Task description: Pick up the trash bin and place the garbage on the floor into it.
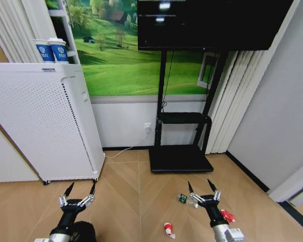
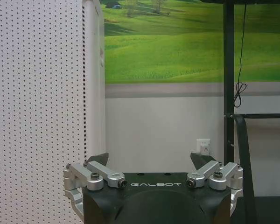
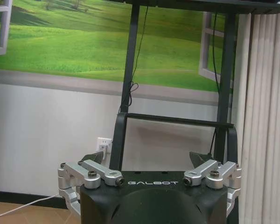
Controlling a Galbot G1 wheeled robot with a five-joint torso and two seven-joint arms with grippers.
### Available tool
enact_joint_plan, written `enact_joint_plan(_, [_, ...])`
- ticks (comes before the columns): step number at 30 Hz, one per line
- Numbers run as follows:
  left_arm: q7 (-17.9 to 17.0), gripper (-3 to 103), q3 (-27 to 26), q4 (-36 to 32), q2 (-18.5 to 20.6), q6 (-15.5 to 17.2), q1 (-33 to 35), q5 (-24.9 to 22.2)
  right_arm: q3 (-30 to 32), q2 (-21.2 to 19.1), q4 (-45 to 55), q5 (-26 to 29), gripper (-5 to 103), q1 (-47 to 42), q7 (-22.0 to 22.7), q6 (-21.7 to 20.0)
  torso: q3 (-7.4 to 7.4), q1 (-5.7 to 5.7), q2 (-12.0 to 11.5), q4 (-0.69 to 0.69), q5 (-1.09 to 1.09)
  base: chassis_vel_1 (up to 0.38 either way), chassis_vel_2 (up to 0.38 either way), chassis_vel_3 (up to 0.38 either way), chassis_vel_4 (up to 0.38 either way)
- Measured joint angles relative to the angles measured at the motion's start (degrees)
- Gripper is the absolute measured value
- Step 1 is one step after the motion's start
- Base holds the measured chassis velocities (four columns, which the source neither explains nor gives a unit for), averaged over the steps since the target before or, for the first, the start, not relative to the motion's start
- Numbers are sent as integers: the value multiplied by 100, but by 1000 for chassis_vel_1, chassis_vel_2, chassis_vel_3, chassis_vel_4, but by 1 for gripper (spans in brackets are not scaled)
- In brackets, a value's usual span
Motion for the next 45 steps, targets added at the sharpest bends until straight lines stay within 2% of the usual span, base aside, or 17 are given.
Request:
enact_joint_plan(3, [0, 99, 1, 0, 0, 0, 0, 2, -5, 6, -4, -2, 100, 7, 49, -8, -19, -9, -26, 0, 0, 0, 0, 0, 0])
enact_joint_plan(8, [0, 99, 1, 0, 1, 0, 6, 7, -60, 56, -37, -28, 100, 23, 198, -23, -149, -45, -193, 0, 0, 0, 0, 0, 0])
enact_joint_plan(20, [0, 99, 6, -30, -5, 0, 11, 4, -66, 73, -89, -60, 100, 22, 251, -22, -335, -100, -434, 0, 0, 0, 0, 0, 0])
enact_joint_plan(27, [-2, 99, 5, -30, -10, -4, 14, 7, -80, 75, -127, -63, 100, 16, 285, -13, -493, -137, -629, 0, 0, 0, 0, 0, 0])
enact_joint_plan(36, [-1, 99, 16, -16, -26, -26, 14, 34, -77, 72, -139, -76, 100, -5, 290, -2, -636, -146, -798, 0, 0, 0, 0, 0, 0])
enact_joint_plan(45, [75, 99, -1, -9, -32, -32, 18, 74, -74, 108, -174, -94, 100, -29, 292, 35, -860, -147, -1021, 0, 0, 0, 0, 0, 0])
